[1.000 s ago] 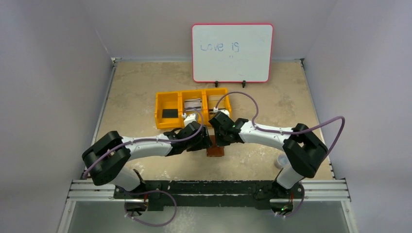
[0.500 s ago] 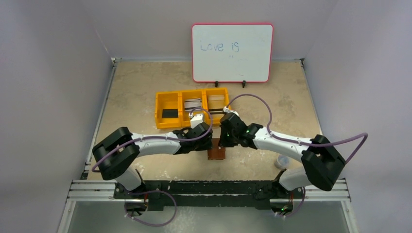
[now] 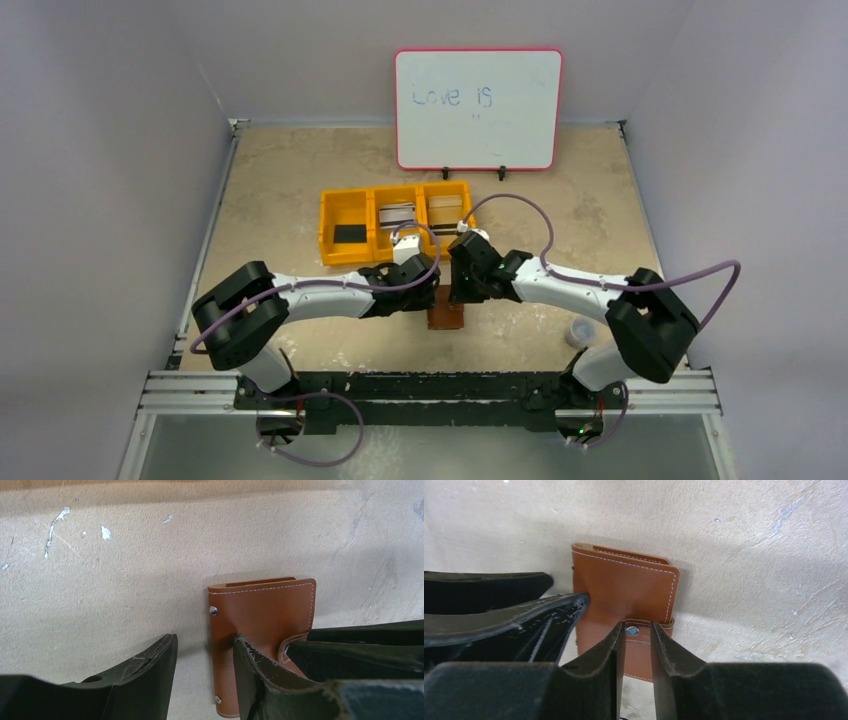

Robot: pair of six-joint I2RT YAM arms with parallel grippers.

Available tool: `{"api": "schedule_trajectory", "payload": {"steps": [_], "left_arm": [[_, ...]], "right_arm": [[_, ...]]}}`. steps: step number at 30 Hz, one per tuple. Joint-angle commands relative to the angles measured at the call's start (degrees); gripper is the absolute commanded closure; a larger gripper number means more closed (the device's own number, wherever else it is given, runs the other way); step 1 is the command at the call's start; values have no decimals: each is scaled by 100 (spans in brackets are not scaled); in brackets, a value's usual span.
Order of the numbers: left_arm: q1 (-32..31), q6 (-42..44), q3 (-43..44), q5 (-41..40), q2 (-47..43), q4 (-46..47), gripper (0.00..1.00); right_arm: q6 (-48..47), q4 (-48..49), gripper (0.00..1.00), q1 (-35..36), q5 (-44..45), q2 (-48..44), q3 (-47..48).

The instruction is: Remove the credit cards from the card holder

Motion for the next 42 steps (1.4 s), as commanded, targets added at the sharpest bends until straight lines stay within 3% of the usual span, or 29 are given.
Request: {"api": "schedule_trajectory", "payload": {"steps": [1,9,15,18,22,29,33,42], "left_arm": [[-35,175,8,74,125,-164,56],[-29,112,-84,39,77,-92,56],[-29,-28,-232,53,0,86,56],[-29,-65,-290,39,-9,135,56],[-36,-65,-295,44,38,136,56],[-40,-75,-278,-36,47,33,58],[-42,-106,-276,-185,115,-101,58],[-64,-132,-222,-279,290,-227,63]], "right_arm": [[-154,-283,70,76,250,112,286],[-200,-225,58,200,168,335,267],[-92,-87,56,278,122,394,244],[43,-266,67,281,461,574,183],[112,-441,74,292,726,719,126],[187,-610,99,290,836,564,214],[356,-634,100,290,615,250,159],[579,-1033,100,288,1106,320,141]]}}
